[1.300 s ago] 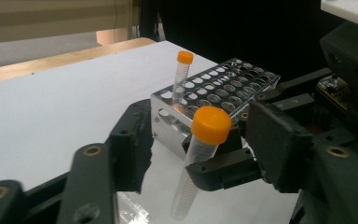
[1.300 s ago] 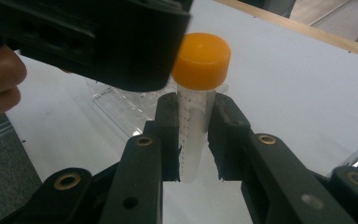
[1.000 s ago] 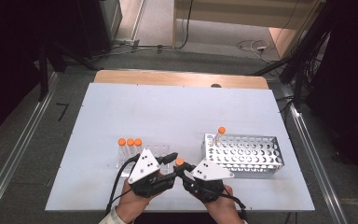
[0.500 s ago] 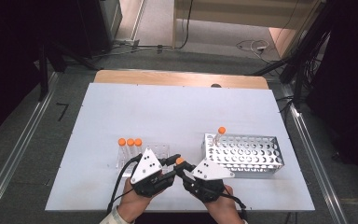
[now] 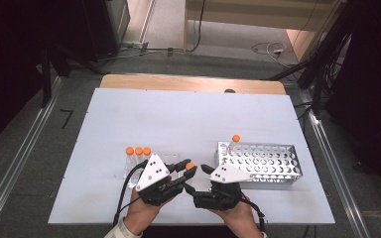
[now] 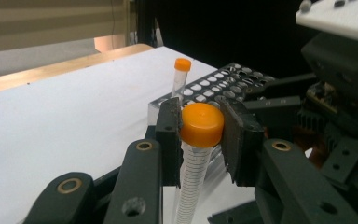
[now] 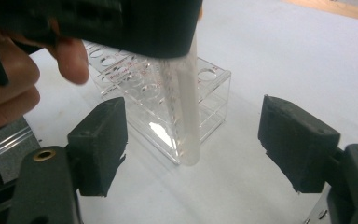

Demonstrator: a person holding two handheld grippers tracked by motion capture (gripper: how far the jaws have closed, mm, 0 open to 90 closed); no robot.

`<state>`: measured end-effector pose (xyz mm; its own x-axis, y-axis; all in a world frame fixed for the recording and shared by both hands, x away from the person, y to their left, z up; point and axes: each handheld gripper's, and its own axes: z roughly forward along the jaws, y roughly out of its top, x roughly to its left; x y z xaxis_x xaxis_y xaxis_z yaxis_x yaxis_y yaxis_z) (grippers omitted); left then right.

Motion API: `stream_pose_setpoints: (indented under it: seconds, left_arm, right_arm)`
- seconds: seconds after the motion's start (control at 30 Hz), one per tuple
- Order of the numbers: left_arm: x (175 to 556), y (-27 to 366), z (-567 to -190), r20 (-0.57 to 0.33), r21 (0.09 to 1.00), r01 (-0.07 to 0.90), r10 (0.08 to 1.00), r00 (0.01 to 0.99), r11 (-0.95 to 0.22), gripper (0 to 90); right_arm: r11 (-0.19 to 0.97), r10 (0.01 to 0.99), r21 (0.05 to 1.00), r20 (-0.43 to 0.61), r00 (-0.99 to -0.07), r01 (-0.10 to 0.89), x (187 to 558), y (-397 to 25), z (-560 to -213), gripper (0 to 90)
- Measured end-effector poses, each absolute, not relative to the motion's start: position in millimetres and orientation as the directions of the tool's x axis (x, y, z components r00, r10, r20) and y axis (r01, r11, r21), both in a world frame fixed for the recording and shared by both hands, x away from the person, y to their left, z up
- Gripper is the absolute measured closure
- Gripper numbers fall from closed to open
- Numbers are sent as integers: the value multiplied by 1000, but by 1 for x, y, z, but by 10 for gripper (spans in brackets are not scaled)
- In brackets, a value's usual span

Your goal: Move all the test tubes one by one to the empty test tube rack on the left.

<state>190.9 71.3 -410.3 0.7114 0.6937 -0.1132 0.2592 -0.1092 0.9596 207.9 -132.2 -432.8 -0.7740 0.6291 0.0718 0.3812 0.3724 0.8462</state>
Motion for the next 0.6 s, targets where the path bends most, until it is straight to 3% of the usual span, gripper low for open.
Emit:
stream_pose_setpoints:
  seconds: [0.6]
  left_arm:
    - [205,112,-387,-145,970,244,777,613,-11,700]
  right_arm:
    - [374,627,841,82,-775,392,209,-132,-434,182]
